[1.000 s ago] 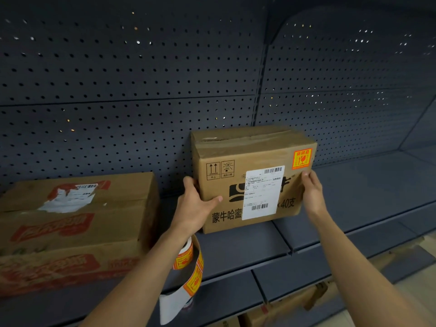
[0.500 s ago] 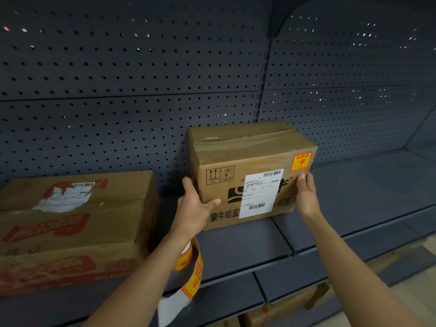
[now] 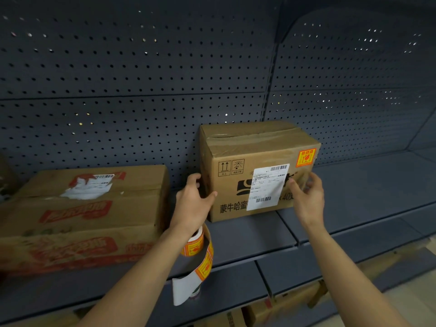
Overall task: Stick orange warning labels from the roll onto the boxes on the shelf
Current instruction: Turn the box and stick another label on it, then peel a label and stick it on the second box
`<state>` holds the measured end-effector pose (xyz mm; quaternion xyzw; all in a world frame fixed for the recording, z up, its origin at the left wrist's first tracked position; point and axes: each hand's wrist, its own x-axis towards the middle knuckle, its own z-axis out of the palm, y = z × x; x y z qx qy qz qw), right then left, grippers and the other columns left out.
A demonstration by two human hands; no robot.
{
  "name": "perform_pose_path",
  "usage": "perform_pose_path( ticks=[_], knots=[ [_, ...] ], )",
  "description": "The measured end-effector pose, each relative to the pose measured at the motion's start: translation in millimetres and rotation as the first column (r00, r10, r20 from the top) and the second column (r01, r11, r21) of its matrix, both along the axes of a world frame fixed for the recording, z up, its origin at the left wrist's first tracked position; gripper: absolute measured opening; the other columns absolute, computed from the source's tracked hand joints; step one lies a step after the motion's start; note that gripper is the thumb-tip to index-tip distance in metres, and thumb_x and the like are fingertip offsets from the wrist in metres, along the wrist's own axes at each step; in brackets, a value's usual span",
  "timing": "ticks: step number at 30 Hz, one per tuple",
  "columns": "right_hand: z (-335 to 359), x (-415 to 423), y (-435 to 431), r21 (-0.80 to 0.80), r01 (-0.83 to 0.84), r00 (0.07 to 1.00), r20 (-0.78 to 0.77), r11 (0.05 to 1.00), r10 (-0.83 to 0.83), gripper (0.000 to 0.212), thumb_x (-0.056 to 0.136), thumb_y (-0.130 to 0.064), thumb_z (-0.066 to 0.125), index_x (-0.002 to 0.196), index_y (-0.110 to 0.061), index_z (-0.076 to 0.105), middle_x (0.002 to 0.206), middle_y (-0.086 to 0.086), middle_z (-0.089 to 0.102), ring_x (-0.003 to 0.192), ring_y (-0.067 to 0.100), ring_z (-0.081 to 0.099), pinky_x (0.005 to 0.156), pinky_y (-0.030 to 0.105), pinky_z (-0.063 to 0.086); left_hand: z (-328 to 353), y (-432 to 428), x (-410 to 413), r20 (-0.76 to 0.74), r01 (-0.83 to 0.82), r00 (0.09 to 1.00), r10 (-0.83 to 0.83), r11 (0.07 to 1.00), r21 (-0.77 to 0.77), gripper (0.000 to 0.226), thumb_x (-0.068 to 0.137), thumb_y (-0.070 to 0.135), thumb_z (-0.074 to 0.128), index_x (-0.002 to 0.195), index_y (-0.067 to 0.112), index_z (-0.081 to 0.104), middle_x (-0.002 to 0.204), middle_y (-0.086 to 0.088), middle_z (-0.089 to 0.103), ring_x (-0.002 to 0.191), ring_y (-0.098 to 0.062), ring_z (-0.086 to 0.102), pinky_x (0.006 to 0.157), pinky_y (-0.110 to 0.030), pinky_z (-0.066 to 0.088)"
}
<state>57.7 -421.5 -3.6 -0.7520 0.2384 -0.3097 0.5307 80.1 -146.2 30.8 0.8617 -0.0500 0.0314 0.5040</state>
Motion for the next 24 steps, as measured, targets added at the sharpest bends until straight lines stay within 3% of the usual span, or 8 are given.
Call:
perform_pose_path(
  ticks=[4, 8, 10, 12, 15, 18, 22, 24],
  knots=[
    [9, -5, 28, -0.038, -0.017, 0.999, 0.03, 0.999, 0.018, 0.049, 0.093, -0.033, 0.066, 0.137, -0.016, 0.049, 0.13, 0.009, 0.057, 0.118, 0.023, 0.057, 0.101, 0.042, 0.049, 10, 21, -16, 0.08, -0.006, 0.997, 0.009, 0.999, -0.031, 0.047, 0.093, 0.024, 0.068, 0.137, 0.02, 0.05, 0.126, -0.004, 0.064, 0.111, -0.019, 0.063, 0.096, -0.034, 0.053],
    [27, -15, 66, -0.105, -0.141, 0.986, 0.074, 0.984, 0.15, 0.019, 0.096, -0.024, 0.062, 0.113, -0.015, 0.063, 0.107, 0.001, 0.067, 0.091, 0.009, 0.064, 0.072, 0.015, 0.048, 20, 45, -36, 0.166, -0.013, 0.986, 0.012, 1.0, 0.004, 0.009, 0.095, 0.02, 0.064, 0.103, 0.021, 0.067, 0.09, 0.009, 0.07, 0.088, -0.007, 0.067, 0.08, -0.028, 0.053],
    [31, -22, 86, -0.149, -0.292, 0.951, 0.056, 0.945, 0.303, 0.008, 0.096, -0.018, 0.061, 0.096, -0.023, 0.066, 0.097, -0.005, 0.07, 0.089, 0.018, 0.067, 0.075, 0.025, 0.052, 19, 59, -48, 0.174, 0.002, 0.985, -0.007, 1.0, 0.029, 0.011, 0.093, 0.019, 0.063, 0.087, 0.027, 0.067, 0.079, 0.011, 0.068, 0.082, -0.007, 0.065, 0.077, -0.032, 0.054],
    [31, -31, 105, -0.188, -0.495, 0.864, -0.001, 0.849, 0.503, 0.022, 0.095, -0.01, 0.061, 0.087, -0.03, 0.067, 0.087, -0.011, 0.069, 0.082, 0.017, 0.065, 0.076, 0.038, 0.052, 14, 72, -60, 0.169, 0.052, 0.984, -0.061, 0.997, 0.057, 0.015, 0.092, 0.021, 0.062, 0.081, 0.031, 0.064, 0.075, 0.012, 0.067, 0.081, -0.009, 0.063, 0.075, -0.033, 0.053],
    [24, -47, 133, -0.255, -0.752, 0.656, -0.205, 0.608, 0.726, 0.027, 0.093, -0.004, 0.062, 0.09, -0.03, 0.069, 0.085, -0.014, 0.07, 0.082, 0.009, 0.064, 0.081, 0.041, 0.053, 10, 83, -78, 0.211, 0.15, 0.964, -0.163, 0.986, 0.076, 0.015, 0.092, 0.021, 0.064, 0.081, 0.031, 0.063, 0.071, 0.016, 0.064, 0.071, -0.004, 0.06, 0.066, -0.025, 0.05],
    [16, -58, 153, -0.326, -0.859, 0.51, -0.467, 0.395, 0.722, 0.024, 0.093, -0.014, 0.061, 0.102, -0.033, 0.071, 0.096, -0.009, 0.072, 0.088, 0.013, 0.066, 0.082, 0.037, 0.054, 3, 89, -89, 0.193, 0.191, 0.96, -0.203, 0.978, 0.08, 0.023, 0.092, 0.021, 0.064, 0.077, 0.038, 0.061, 0.068, 0.02, 0.063, 0.065, -0.001, 0.059, 0.064, -0.024, 0.049],
    [6, -69, 165, -0.35, -0.9, 0.431, -0.623, 0.261, 0.652, 0.034, 0.09, -0.01, 0.059, 0.114, -0.032, 0.07, 0.101, -0.015, 0.064, 0.083, 0.0, 0.058, 0.078, 0.022, 0.048, -18, 99, -97, 0.062, 0.249, 0.963, -0.261, 0.957, 0.146, 0.01, 0.092, 0.024, 0.063, 0.088, 0.03, 0.069, 0.083, 0.01, 0.07, 0.076, -0.007, 0.065, 0.074, -0.036, 0.056],
    [-1, -71, 169, -0.381, -0.897, 0.434, -0.649, 0.227, 0.625, 0.031, 0.091, -0.011, 0.06, 0.112, -0.033, 0.069, 0.103, -0.017, 0.06, 0.089, -0.003, 0.056, 0.083, 0.024, 0.049, -27, 102, -102, 0.003, 0.277, 0.959, -0.282, 0.942, 0.189, 0.011, 0.092, 0.026, 0.062, 0.097, 0.027, 0.072, 0.092, 0.007, 0.072, 0.085, -0.009, 0.066, 0.08, -0.036, 0.055]
  ],
)
